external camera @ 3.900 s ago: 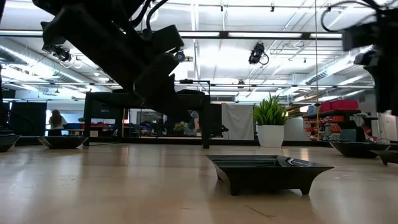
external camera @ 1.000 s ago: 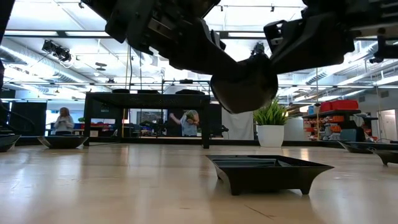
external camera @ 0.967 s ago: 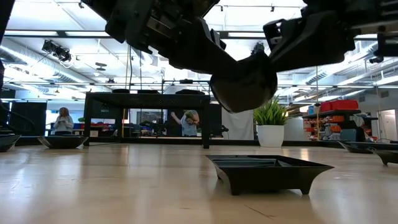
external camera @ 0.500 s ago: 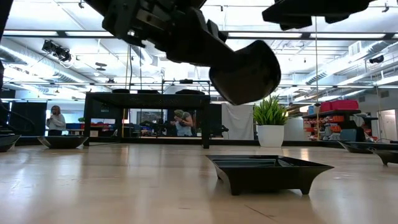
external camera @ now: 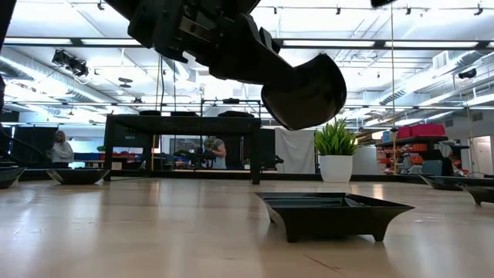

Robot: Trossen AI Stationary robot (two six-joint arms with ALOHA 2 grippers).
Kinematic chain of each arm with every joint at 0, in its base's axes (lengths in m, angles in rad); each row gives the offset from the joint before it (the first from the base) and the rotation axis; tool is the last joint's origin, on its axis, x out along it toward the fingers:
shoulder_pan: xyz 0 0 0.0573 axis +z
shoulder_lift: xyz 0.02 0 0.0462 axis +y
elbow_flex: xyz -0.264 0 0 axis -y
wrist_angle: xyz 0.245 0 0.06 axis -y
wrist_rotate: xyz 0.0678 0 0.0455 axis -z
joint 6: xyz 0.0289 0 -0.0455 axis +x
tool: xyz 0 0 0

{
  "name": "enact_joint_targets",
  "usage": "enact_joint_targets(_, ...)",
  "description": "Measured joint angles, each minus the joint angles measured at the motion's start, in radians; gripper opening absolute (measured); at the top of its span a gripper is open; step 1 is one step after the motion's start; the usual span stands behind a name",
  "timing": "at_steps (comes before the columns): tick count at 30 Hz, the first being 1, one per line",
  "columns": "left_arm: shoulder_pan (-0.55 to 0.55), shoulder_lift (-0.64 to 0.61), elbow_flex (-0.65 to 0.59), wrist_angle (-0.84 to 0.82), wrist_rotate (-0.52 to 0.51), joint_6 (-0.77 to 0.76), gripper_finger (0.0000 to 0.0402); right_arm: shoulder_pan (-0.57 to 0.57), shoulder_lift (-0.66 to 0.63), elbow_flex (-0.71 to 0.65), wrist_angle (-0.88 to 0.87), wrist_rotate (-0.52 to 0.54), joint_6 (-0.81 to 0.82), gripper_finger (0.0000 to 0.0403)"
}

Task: Pick & Place Mini shaped plates
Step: Stack the black leaf shaped plate on top of the black leaf shaped plates on the shelf

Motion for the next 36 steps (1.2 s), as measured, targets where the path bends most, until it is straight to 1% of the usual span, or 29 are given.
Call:
enact_joint_targets(6, -0.001, -0.003, 0.000, -0.002, -0.021, 0.000, 0.0005, 0.029, -0.090, 0.000, -0.005, 0.059, 0.000, 0.0091)
enact_joint_targets(10, -0.006, -0.042, -0.001, -0.026, -0.031, 0.000, 0.0004, 0.034, -0.110, 0.001, -0.049, 0.081, 0.024, 0.0085)
enact_joint_targets(12, -0.007, -0.093, -0.001, -0.059, -0.043, 0.004, 0.0005, 0.034, -0.110, 0.001, -0.094, 0.083, 0.080, 0.0083)
enact_joint_targets(14, -0.005, -0.161, -0.001, -0.137, -0.061, 0.012, 0.0005, 0.032, -0.104, 0.001, -0.144, 0.083, 0.160, 0.0080)
enact_joint_targets(16, 0.010, -0.237, 0.000, -0.235, -0.095, 0.053, 0.0003, 0.027, -0.090, 0.000, -0.177, 0.082, 0.232, 0.0077)
enact_joint_targets(18, 0.038, -0.318, 0.000, -0.313, -0.141, 0.104, 0.0004, 0.027, -0.073, -0.011, -0.170, 0.083, 0.268, 0.0074)
enact_joint_targets(20, 0.080, -0.393, 0.000, -0.351, -0.159, 0.186, 0.0004, 0.026, -0.050, -0.021, -0.154, 0.087, 0.277, 0.0070)
enact_joint_targets(23, 0.166, -0.474, 0.000, -0.392, -0.154, 0.384, 0.0003, 0.015, -0.019, -0.033, -0.107, 0.104, 0.264, 0.0065)
enact_joint_targets(26, 0.278, -0.506, 0.001, -0.430, -0.149, 0.643, 0.0003, -0.007, 0.012, -0.046, -0.042, 0.105, 0.241, 0.0059)
enact_joint_targets(28, 0.365, -0.504, 0.001, -0.433, -0.153, 0.767, 0.0003, -0.022, 0.029, -0.051, 0.000, 0.104, 0.231, 0.0056)
enact_joint_targets(32, 0.529, -0.476, 0.001, -0.435, -0.143, 0.855, 0.0003, -0.052, 0.046, -0.052, 0.032, 0.104, 0.228, 0.0052)
enact_joint_targets(36, 0.651, -0.438, 0.000, -0.411, -0.048, 0.899, 0.0003, -0.077, 0.049, -0.052, 0.043, 0.102, 0.228, 0.0052)
